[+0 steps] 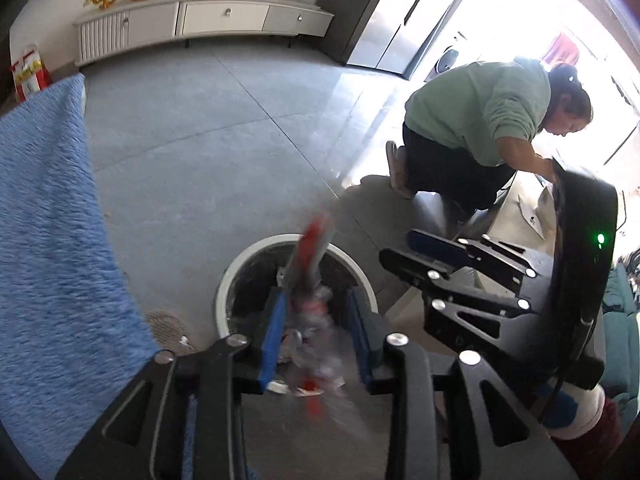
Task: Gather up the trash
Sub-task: 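Carry wrapper and white bag over the white bin and open both grippers, then move both open grippers back over the remaining pile, then grasp brown snack bag with left gripper while right grasps purple plastic bag, then carry snack bag and purple bag over the white bin and open both grippers, then move both open grippers back toward the last two items on the rug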
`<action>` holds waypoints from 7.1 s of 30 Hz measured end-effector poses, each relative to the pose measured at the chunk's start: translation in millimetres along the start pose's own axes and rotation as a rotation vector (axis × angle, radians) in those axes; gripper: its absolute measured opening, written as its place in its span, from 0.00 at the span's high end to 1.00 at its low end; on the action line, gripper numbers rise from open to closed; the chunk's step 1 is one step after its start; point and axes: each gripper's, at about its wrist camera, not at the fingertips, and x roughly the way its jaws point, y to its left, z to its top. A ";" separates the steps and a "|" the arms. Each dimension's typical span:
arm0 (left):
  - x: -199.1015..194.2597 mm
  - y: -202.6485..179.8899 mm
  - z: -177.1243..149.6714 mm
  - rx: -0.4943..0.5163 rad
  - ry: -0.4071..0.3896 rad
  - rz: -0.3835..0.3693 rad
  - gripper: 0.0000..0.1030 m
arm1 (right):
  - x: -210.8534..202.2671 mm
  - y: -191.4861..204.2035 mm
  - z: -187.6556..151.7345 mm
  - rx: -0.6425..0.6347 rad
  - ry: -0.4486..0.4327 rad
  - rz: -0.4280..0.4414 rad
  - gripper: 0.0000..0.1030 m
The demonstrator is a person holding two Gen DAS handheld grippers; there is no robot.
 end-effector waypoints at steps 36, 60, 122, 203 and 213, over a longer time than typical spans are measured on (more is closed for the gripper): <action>-288.4 177.3 -183.5 -0.215 -0.377 0.374 0.60 | -172.8 217.4 21.4 -0.269 -0.351 0.197 0.40; -307.6 380.0 -222.4 -0.563 -0.350 0.285 0.53 | -87.6 396.6 62.8 -0.486 -0.216 0.363 0.38; -366.1 273.4 -254.8 -0.451 -0.535 0.498 0.88 | -106.3 399.4 13.9 -0.555 -0.164 0.513 0.79; -32.3 26.9 -45.8 -0.073 -0.026 0.068 0.65 | -47.2 5.0 -34.9 0.014 -0.100 -0.037 0.52; -131.6 57.4 -85.6 -0.086 -0.194 0.170 0.65 | -108.4 79.1 -31.9 -0.110 -0.202 0.022 0.50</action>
